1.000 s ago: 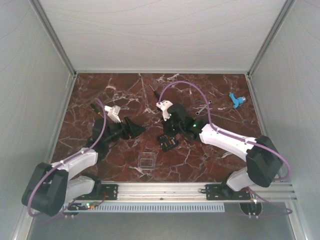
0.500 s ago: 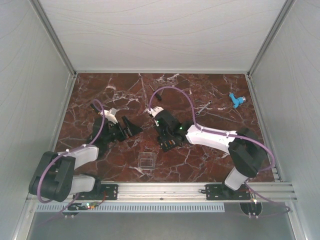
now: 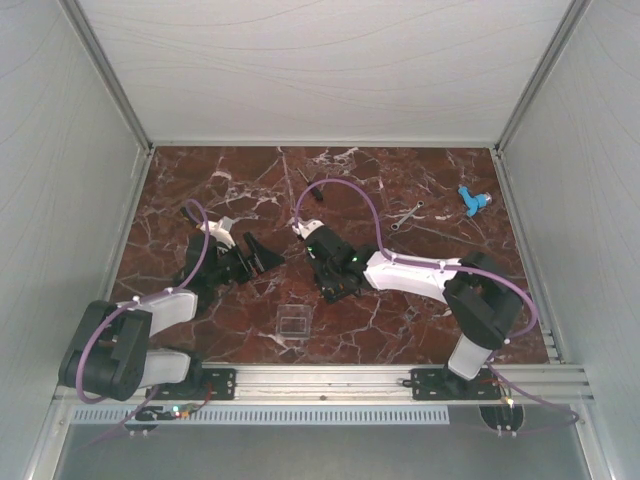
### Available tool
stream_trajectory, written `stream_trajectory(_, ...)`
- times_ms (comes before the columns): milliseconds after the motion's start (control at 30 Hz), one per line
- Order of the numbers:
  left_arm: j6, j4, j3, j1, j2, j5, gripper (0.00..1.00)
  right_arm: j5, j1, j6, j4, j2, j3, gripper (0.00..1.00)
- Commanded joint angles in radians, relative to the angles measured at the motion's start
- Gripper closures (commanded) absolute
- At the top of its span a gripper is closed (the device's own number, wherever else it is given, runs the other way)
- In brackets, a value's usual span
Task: Snap on the fuse box
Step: Install the fuse at the fuse box base.
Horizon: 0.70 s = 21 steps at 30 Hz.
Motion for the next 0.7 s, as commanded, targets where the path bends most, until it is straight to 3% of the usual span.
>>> stream_trajectory(0, -0.006, 0.016, 0.019, 0.007, 0.006, 0.013, 0.01, 0.027, 0.008, 0.022, 0.001, 0.02, 0.033, 1.0)
stream_trajectory(567, -0.013, 0.019, 0.016, 0.006, -0.001, 0.017, 0.01, 0.079, 0.01, 0.12, 0.006, 0.05, 0.027, 1.0)
stream_trajectory(667, -0.013, 0.019, 0.015, 0.006, -0.005, 0.017, 0.01, 0.074, 0.01, 0.131, 0.008, 0.046, 0.024, 0.94)
